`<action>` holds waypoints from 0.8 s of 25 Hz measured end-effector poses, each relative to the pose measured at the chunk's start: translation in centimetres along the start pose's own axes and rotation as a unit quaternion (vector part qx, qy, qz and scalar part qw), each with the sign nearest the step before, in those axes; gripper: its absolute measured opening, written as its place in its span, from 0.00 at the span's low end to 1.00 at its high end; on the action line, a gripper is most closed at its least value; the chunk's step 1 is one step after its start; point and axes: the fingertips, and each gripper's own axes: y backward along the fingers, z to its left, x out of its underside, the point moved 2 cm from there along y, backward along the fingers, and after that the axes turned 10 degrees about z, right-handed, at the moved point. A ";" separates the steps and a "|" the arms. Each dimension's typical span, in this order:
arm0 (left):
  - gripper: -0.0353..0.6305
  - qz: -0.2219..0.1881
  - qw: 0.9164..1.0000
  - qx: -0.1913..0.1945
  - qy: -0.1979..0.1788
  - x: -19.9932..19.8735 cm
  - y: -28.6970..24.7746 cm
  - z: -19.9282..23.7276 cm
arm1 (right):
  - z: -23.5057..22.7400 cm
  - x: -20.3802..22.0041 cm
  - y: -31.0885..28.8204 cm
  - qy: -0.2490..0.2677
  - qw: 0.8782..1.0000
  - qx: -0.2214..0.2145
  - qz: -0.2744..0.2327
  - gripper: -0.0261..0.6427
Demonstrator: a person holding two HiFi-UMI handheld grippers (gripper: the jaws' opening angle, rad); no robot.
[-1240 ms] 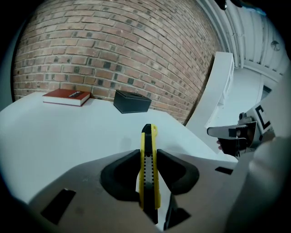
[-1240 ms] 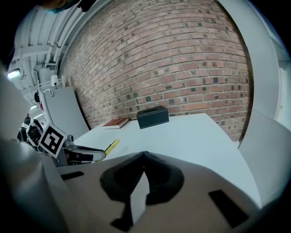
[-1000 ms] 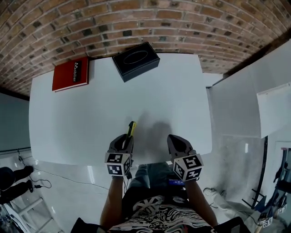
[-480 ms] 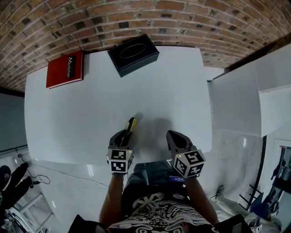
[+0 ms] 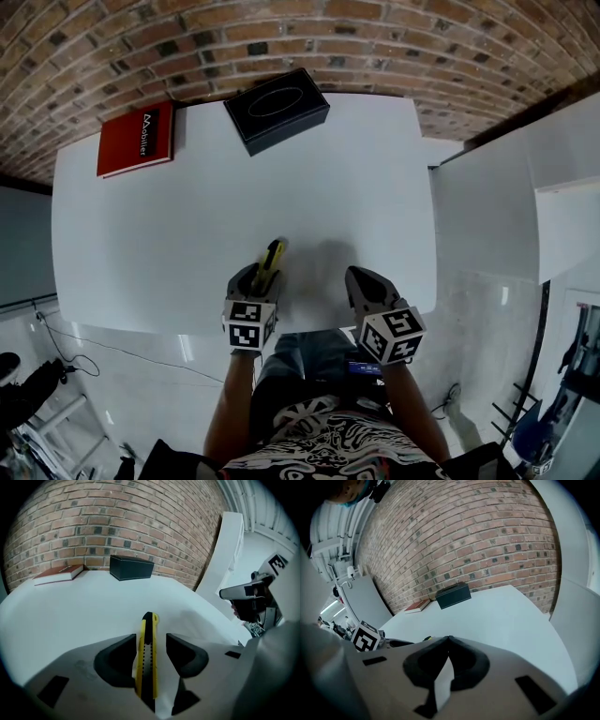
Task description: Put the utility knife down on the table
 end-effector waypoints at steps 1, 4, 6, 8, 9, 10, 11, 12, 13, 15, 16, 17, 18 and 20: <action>0.34 -0.002 1.000 0.000 0.001 -0.1 0.1 -0.1 | 0.0 0.0 0.2 0.000 1.000 0.001 -0.002 0.04; 0.36 -0.017 1.000 -0.001 0.002 -0.8 1.0 -0.4 | 0.2 -0.4 0.9 0.008 1.000 0.005 -0.013 0.04; 0.36 -0.035 0.999 -0.003 -0.001 -1.6 1.9 -0.8 | 0.3 -0.9 1.5 0.015 1.000 0.008 -0.025 0.04; 0.36 -0.060 0.998 -0.001 -0.008 -2.6 3.2 -1.3 | 0.6 -1.3 2.3 0.024 0.999 0.013 -0.035 0.04; 0.35 -0.075 0.997 0.003 -0.011 -3.2 3.8 -1.7 | 0.8 -1.4 2.7 0.027 0.999 0.015 -0.040 0.04; 0.35 -0.089 0.996 0.008 -0.014 -3.7 4.5 -2.0 | 1.0 -1.6 3.1 0.029 0.998 0.017 -0.046 0.04; 0.35 -0.102 0.995 0.012 -0.017 -4.3 5.2 -2.3 | 1.2 -1.7 3.4 0.030 0.998 0.018 -0.053 0.04; 0.35 -0.114 0.993 0.015 -0.020 -4.8 5.8 -2.5 | 1.5 -1.9 3.7 0.031 0.998 0.019 -0.060 0.04; 0.33 -0.124 0.992 0.017 -0.025 -5.2 6.5 -2.8 | 1.7 -2.0 4.1 0.034 0.997 0.020 -0.066 0.04; 0.29 -0.142 0.989 0.022 -0.040 -5.9 7.8 -3.5 | 2.3 -2.2 4.9 0.041 0.996 0.024 -0.079 0.04; 0.25 -0.149 0.987 0.028 -0.049 -6.1 8.4 -3.9 | 2.5 -2.3 5.3 0.045 0.995 0.027 -0.085 0.04; 0.22 -0.155 0.986 0.035 -0.058 -6.3 8.9 -4.4 | 2.7 -2.4 5.8 0.046 0.994 0.031 -0.092 0.04; 0.20 -0.159 0.984 0.040 -0.064 -6.5 9.5 -4.7 | 2.9 -2.4 6.3 0.047 0.993 0.035 -0.099 0.04; 0.13 -0.166 0.983 0.040 -0.072 -6.7 10.6 -5.3 | 3.3 -2.4 7.4 0.049 0.992 0.041 -0.110 0.04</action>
